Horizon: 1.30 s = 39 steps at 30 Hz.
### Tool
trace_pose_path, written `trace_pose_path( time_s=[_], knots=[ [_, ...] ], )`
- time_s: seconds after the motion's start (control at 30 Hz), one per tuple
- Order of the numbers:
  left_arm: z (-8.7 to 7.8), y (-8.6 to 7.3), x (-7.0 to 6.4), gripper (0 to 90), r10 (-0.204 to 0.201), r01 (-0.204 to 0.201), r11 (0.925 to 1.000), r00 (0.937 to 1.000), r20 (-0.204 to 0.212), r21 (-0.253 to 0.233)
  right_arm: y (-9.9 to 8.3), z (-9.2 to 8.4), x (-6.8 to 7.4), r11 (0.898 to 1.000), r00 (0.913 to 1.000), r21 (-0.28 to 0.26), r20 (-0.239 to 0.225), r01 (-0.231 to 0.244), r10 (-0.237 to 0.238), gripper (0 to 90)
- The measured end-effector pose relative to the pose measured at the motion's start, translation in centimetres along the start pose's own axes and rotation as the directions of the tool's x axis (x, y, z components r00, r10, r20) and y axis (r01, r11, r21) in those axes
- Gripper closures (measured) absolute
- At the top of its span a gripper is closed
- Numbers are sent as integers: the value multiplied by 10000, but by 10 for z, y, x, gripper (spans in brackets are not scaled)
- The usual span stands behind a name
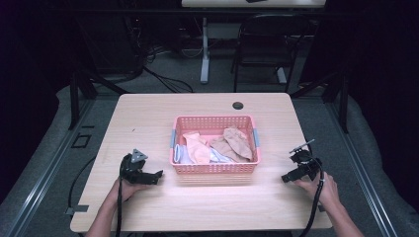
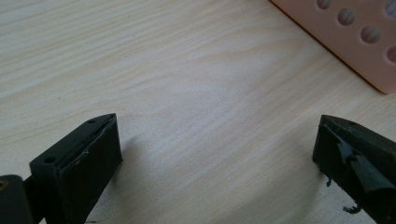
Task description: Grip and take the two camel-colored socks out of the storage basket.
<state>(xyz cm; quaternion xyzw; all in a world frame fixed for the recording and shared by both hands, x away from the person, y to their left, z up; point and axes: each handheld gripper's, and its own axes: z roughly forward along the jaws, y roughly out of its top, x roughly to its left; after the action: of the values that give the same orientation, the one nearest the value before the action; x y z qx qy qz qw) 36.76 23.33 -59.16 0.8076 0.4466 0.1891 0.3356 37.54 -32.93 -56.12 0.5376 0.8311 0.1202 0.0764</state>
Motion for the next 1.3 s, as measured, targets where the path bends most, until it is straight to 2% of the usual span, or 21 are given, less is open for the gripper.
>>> trace_pose_path(
  time_s=[0.37,0.4,0.5,0.67,0.7,0.73,0.77,0.9,1.13,1.17,1.2,1.23,1.3],
  knots=[
    [0,0,0,4,19,-19,10000,10000,21,-23,3,-1,0,9998,9999,159,38,-105,104,17],
    [0,0,0,4,21,-21,10000,10000,26,-26,3,-1,0,9999,9998,123,200,-53,51,21],
    [0,0,0,4,32,-32,10000,10000,39,-22,5,-4,-2,9994,9998,337,211,61,-68,9],
    [0,0,0,3,43,-43,10000,10000,70,7,6,-9,-5,9999,9999,59,-13,-131,131,0],
    [0,0,0,3,44,-44,10000,10000,72,7,6,-10,-5,9996,9996,-131,-52,-268,267,0],
    [0,0,0,3,16,-16,10000,10000,60,-18,6,-11,-4,9993,9991,-170,-252,-347,343,0],
    [0,0,0,3,14,-14,10000,10000,54,-28,8,-15,-4,9998,9996,-13,-186,-191,191,0],
    [0,0,0,3,23,-23,10000,10000,83,-28,11,-26,-3,9996,9994,-248,-323,-168,160,0],
    [0,0,0,2,109,-109,9999,9999,109,-19,21,-49,5,9956,9993,-926,-315,168,-198,0],
    [0,0,0,2,109,-109,9999,9999,113,-15,23,-52,7,9944,9994,-1032,-201,248,-271,0],
    [0,0,0,3,107,-107,9999,9999,113,-13,24,-56,10,9912,9994,-1314,-261,170,-206,0],
    [0,0,0,3,111,-111,9999,9999,112,-14,27,-59,10,9925,9991,-1170,-218,344,-372,0],
    [0,0,0,2,111,-111,9999,9999,114,-14,30,-66,14,9903,9983,-1270,-112,561,-579,0]
  ],
)
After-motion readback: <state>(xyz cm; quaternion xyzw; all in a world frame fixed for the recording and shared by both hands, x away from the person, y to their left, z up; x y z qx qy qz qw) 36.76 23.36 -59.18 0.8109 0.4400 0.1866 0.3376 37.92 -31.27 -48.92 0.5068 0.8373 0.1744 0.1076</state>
